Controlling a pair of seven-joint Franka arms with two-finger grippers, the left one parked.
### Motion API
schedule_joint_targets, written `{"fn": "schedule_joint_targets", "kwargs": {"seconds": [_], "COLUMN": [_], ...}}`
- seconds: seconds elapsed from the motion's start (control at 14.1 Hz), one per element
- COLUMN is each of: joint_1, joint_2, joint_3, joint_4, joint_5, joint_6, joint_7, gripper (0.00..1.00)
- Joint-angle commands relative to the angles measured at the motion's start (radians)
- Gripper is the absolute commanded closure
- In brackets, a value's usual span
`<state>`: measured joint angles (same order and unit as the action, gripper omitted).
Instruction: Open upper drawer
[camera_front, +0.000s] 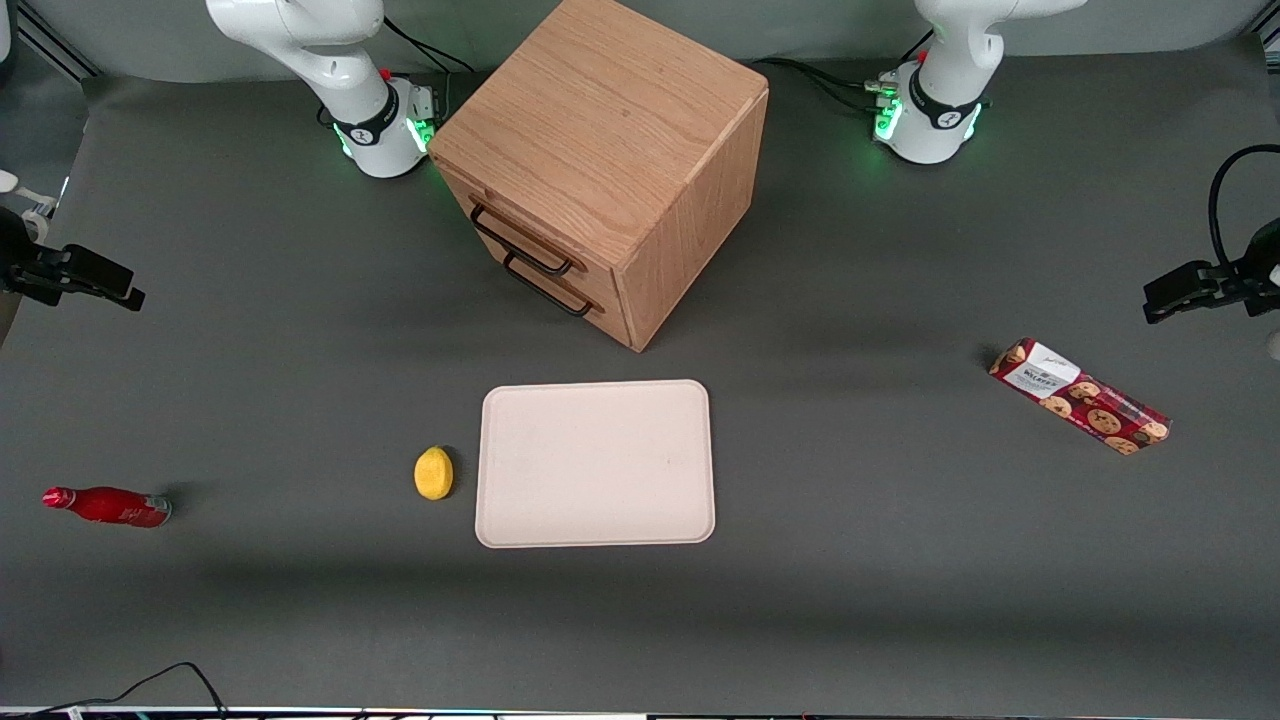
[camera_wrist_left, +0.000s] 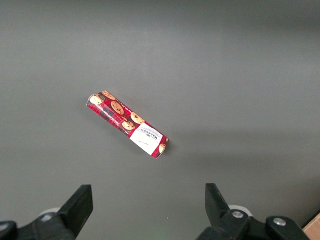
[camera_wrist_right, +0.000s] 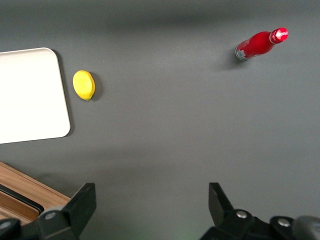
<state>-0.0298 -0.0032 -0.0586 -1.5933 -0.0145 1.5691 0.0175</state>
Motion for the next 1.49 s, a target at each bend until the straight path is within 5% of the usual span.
{"fn": "schedule_joint_targets", "kwargs": {"seconds": [0.0, 0.99, 1.42], "joint_1": [0.014, 0.018, 0.151], "joint_2": [0.014, 0.015, 0.006], "joint_3": [-0.010, -0.013, -0.013], "joint_4": [0.029, 0.027, 0.030], "joint_5": [-0.018, -0.009, -0.007], "joint_6": [-0.003, -0.004, -0.015], "joint_7": [0.027, 0.028, 0.015], "gripper": [0.00, 0.00, 0.00]}}
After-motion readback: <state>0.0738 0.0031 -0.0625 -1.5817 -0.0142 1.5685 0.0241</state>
